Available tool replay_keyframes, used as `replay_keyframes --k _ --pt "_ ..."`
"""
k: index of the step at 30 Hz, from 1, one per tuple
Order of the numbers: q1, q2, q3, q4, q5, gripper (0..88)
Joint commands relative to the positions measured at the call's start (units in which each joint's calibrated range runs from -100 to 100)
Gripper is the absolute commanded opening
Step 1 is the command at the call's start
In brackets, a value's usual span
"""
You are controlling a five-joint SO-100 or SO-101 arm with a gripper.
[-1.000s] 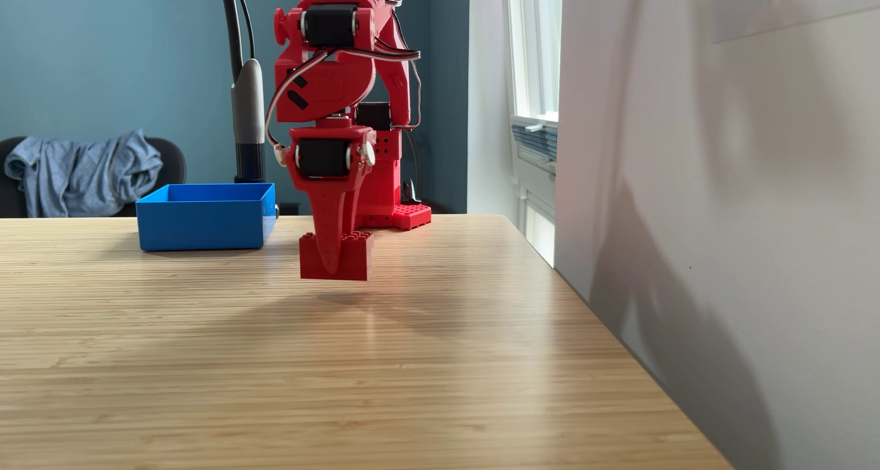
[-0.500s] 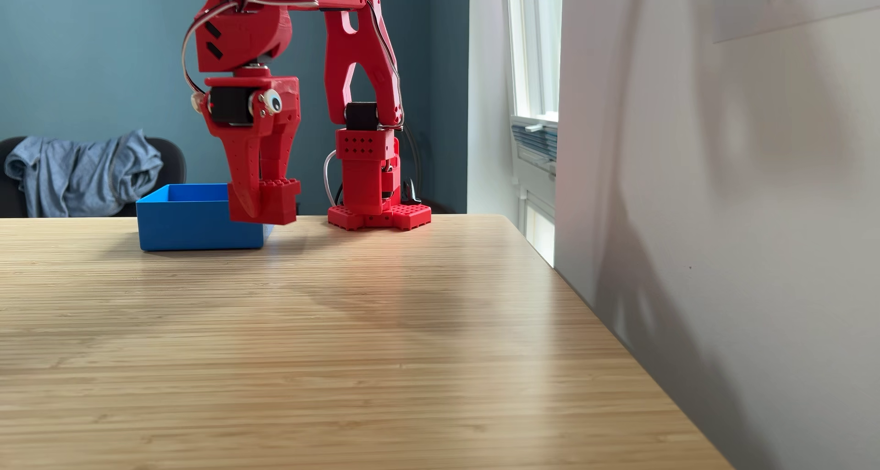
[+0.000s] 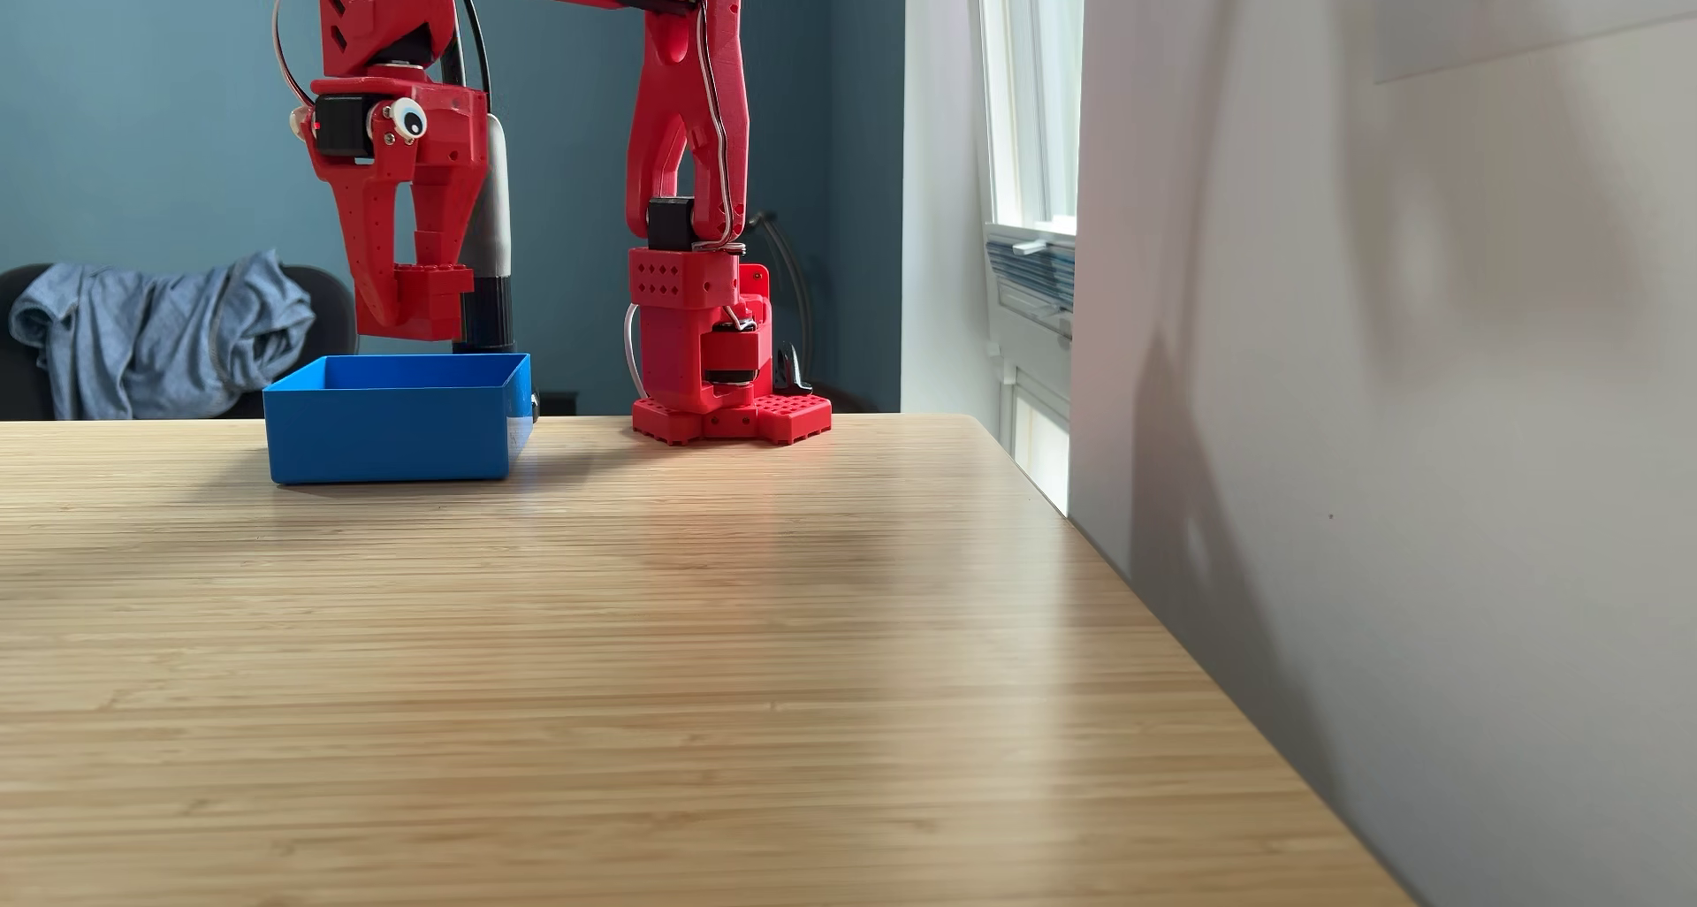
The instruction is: Put the red lego brick in blue bin
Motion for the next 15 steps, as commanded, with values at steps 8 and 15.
replay_keyframes --k 8,15 --pt "14.92 -6.58 5.46 -1.20 8.06 0.1" --pt "18.88 -6.58 11.09 -5.99 11.28 0.1"
